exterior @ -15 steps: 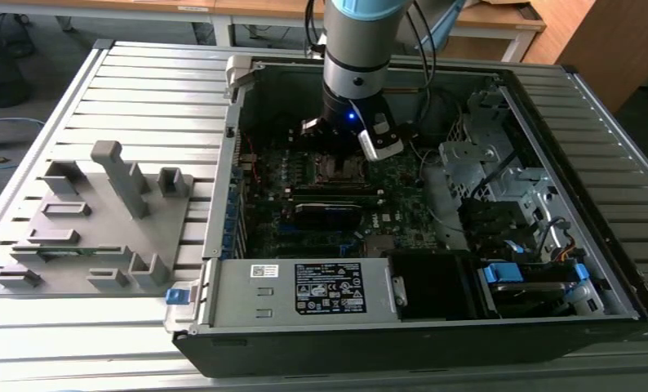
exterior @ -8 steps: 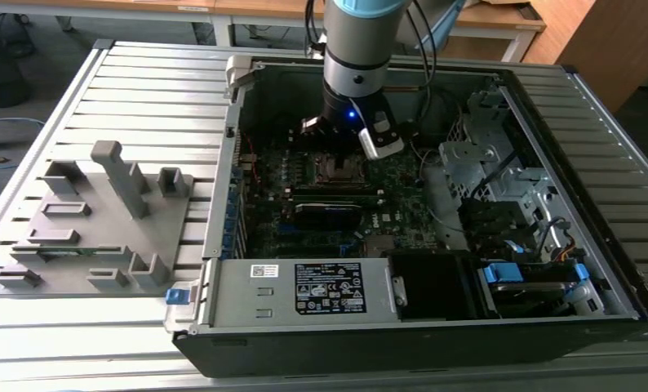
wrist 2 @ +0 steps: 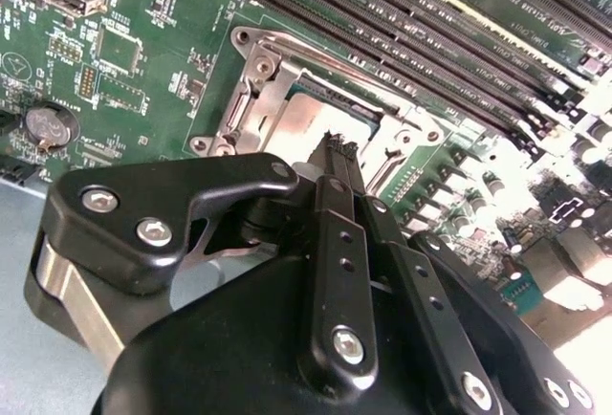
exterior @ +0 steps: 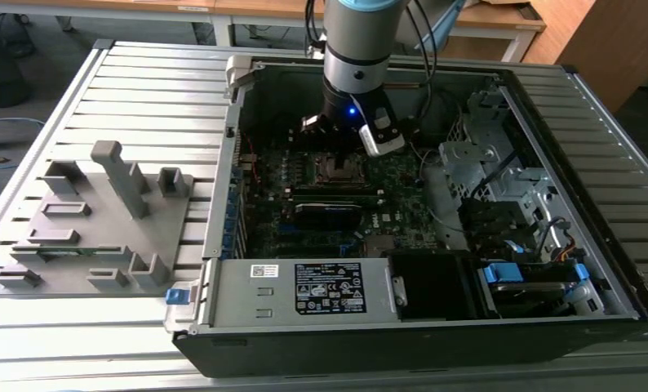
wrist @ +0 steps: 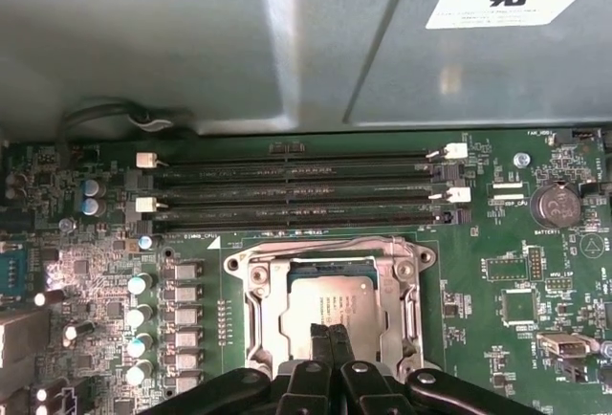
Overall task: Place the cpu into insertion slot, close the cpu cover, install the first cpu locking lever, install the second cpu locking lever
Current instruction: 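Install the second cpu locking lever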
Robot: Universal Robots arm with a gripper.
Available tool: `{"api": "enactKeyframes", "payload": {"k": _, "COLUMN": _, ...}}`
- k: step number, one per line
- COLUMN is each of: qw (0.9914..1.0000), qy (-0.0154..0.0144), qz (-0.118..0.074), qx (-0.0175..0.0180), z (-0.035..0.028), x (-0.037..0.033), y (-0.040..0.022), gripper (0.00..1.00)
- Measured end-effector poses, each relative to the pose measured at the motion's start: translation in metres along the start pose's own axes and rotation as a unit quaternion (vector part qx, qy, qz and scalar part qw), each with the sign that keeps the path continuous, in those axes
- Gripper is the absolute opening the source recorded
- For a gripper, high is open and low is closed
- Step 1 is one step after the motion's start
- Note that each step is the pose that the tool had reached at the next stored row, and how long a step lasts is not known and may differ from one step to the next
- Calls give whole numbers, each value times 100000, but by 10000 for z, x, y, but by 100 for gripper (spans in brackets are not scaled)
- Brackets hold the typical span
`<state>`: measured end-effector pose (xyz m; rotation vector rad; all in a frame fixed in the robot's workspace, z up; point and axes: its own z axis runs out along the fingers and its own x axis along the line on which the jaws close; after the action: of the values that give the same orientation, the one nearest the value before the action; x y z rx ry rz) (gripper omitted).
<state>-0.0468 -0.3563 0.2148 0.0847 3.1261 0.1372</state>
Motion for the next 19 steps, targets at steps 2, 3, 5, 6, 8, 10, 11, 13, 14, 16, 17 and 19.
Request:
{"api": "enactKeyframes", "payload": {"k": 2, "qw": 100000, "qy": 5, "qz": -7, "qx": 38, "z": 1, "x": 0, "y": 5, "gripper": 11}}
{"api": "enactKeyframes", "payload": {"k": 3, "qw": 100000, "qy": 5, "qz": -3, "qx": 40, "z": 1, "x": 0, "y": 7, "gripper": 11}}
{"api": "enactKeyframes", "payload": {"k": 5, "qw": 100000, "qy": 5, "qz": -3, "qx": 39, "z": 1, "x": 0, "y": 12, "gripper": 11}}
{"api": "enactKeyframes", "payload": {"k": 6, "qw": 100000, "qy": 4, "qz": -5, "qx": 34, "z": 2, "x": -2, "y": 15, "gripper": 11}}
{"api": "enactKeyframes", "payload": {"k": 8, "qw": 100000, "qy": 3, "qz": 8, "qx": 39, "z": 3, "x": -3, "y": 30, "gripper": 11}}
{"api": "enactKeyframes", "payload": {"k": 10, "qw": 100000, "qy": 1, "qz": -3, "qx": 32, "z": 4, "x": -4, "y": 37, "gripper": 11}}
{"api": "enactKeyframes", "payload": {"k": 11, "qw": 100000, "qy": 5, "qz": 1, "qx": 38, "z": 4, "x": -3, "y": 41, "gripper": 11}}
{"api": "enactKeyframes", "payload": {"k": 13, "qw": 100000, "qy": -2, "qz": -4, "qx": 100, "z": 5, "x": -10, "y": 45, "gripper": 11}}
{"api": "enactKeyframes", "payload": {"k": 14, "qw": 100000, "qy": -5, "qz": 0, "qx": 137, "z": 6, "x": -21, "y": 47, "gripper": 11}}
{"api": "enactKeyframes", "payload": {"k": 16, "qw": 100000, "qy": -5, "qz": 5, "qx": 179, "z": 6, "x": -29, "y": 47, "gripper": 11}}
{"api": "enactKeyframes", "payload": {"k": 17, "qw": 100000, "qy": -4, "qz": 14, "qx": 194, "z": 6, "x": -29, "y": 47, "gripper": 11}}
{"api": "enactKeyframes", "payload": {"k": 19, "qw": 100000, "qy": -9, "qz": 40, "qx": 195, "z": 6, "x": -30, "y": 48, "gripper": 11}}
